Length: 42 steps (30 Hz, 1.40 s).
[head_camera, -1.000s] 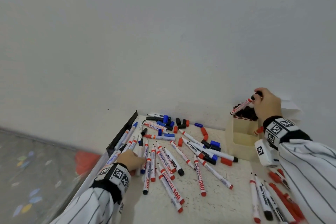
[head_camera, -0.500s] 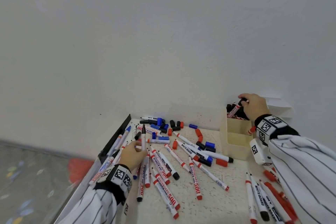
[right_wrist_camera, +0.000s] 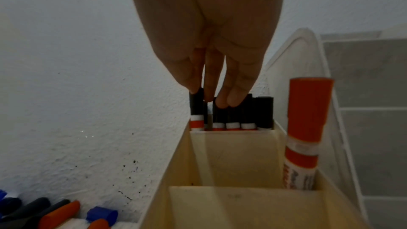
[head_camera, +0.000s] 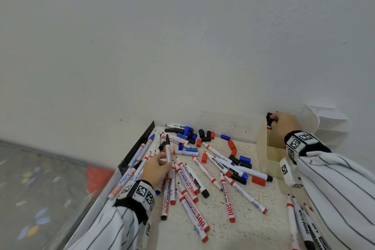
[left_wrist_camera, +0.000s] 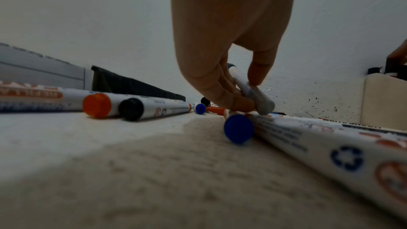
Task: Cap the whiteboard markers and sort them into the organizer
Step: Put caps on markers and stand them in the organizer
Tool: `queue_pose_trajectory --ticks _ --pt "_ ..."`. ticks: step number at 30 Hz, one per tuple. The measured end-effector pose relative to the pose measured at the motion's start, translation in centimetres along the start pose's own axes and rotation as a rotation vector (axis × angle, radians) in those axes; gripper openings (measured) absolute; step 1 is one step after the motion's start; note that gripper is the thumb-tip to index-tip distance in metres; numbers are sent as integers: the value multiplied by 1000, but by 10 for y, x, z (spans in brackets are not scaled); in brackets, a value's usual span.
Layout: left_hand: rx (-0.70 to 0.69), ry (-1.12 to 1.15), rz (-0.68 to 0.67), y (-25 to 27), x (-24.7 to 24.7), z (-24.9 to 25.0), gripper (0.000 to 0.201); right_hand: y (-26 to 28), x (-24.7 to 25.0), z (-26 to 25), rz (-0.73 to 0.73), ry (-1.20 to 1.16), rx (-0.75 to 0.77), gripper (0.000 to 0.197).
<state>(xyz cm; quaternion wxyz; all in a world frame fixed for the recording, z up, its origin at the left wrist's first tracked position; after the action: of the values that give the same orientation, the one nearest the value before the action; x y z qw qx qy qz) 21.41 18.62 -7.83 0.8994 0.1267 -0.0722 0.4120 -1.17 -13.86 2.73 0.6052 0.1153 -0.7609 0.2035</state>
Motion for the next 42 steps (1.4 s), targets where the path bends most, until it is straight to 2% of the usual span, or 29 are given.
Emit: queue_pose_trajectory --ticks 8,11,13,15,16,17,19,22,24,28,30,32,34,38,42 --pt "-22 27 1 0 -4 -2 33 7 -3 -10 -101 149 73 29" --pt "-42 -5 2 1 -8 -1 31 15 -4 -13 -134 153 70 36" --pt "-43 -18 4 0 -9 -2 31 26 2 -17 -51 71 40 42" --pt "-36 -16 5 -2 -9 -4 32 40 10 -31 80 5 94 31" --pt "-33 -15 4 -2 -10 -5 32 48 11 -40 100 -20 150 24" --pt "-33 -15 2 -3 -10 -6 32 53 7 -48 71 -47 200 18" --pt "-33 -11 0 -3 -11 -6 31 66 -12 -63 -140 -27 249 16" --pt "-37 -17 -12 -3 -12 -6 31 86 -54 -70 -513 155 251 24" --pt "-48 -33 -11 -3 -12 -6 32 95 -74 -68 -617 292 272 32" --pt "-55 -36 -8 -4 -11 -6 33 98 -94 -63 -580 339 299 40" --pt "-54 -36 -5 -5 -11 -8 34 98 -96 -64 -549 314 306 33" --pt "-54 -39 -5 -6 -11 -9 34 97 -93 -65 -483 290 297 15" --pt "-50 -32 -8 -7 -12 -11 34 97 -91 -66 -444 247 275 21" --pt "-42 -28 -6 -7 -12 -11 33 105 -94 -69 -559 200 275 16" --pt "-37 -28 -15 -7 -13 -11 33 112 -96 -73 -612 157 356 26"
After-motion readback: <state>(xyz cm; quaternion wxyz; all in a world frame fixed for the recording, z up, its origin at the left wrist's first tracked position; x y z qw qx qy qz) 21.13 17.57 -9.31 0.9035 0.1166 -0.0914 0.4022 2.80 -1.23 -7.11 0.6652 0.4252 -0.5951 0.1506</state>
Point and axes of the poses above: each hand's wrist, its own y-axis away from the middle knuckle, its own x-axis out of the back of the hand, z = x × y, the point moved 6 cm from there along -y, towards the middle knuckle, and after that the axes turned 15 degrees about y, right-handed, at the moved point
